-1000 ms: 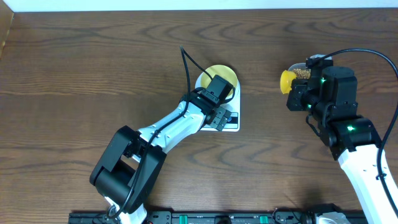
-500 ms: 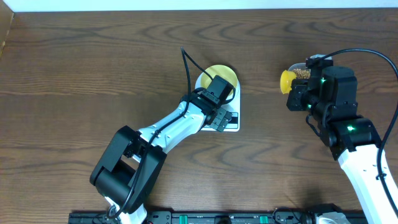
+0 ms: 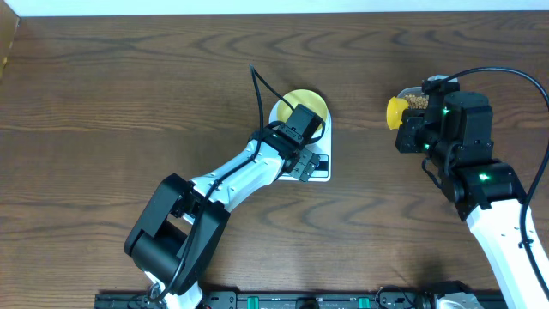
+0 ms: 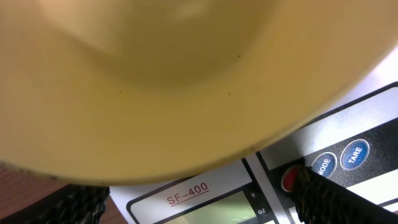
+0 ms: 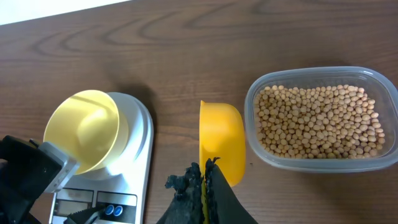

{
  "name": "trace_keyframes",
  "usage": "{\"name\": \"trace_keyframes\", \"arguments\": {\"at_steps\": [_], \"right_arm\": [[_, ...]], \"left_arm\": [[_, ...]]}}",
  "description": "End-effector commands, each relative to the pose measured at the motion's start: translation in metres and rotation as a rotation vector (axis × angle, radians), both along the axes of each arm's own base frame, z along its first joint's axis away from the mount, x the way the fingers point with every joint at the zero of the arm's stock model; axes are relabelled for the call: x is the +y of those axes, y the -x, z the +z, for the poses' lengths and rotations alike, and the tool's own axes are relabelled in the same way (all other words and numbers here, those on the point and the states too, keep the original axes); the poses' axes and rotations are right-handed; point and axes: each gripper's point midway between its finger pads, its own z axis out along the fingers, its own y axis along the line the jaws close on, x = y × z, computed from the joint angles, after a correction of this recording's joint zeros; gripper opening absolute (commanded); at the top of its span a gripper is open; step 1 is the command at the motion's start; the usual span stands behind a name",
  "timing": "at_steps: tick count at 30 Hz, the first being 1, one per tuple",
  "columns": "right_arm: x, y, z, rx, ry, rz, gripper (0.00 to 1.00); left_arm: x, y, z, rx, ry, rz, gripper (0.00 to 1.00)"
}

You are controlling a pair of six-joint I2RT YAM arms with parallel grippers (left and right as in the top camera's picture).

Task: Scoop item into bowl and weigh 50g on scale
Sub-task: 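Hold the left gripper at the scale buttons, scoop held above tub, then withdraw the left gripper back from the scale's button panel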

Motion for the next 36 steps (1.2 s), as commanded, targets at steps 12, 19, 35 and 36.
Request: {"name": "trace_keyframes", "arguments": {"at_steps": [12, 19, 35, 36], "right_arm": [[-0.004, -0.004, 0.009, -0.026, 0.017, -0.007, 0.01], [-0.004, -0.004, 0.009, -0.025, 0.017, -0.007, 0.01], [-0.004, -0.004, 0.009, -0.026, 0.018, -0.007, 0.01], [-0.004, -0.004, 0.009, -0.026, 0.018, -0.007, 0.01]], "left_arm": [[0.006, -0.002, -0.006, -0.012, -0.036, 0.004, 0.97], [0.007, -0.001, -0.007, -0.005, -0.041, 0.004, 0.97], [0.015, 0.009, -0.017, 0.025, -0.063, 0.003, 0.97], [0.014, 0.009, -0.017, 0.024, -0.063, 0.003, 0.97]]}}
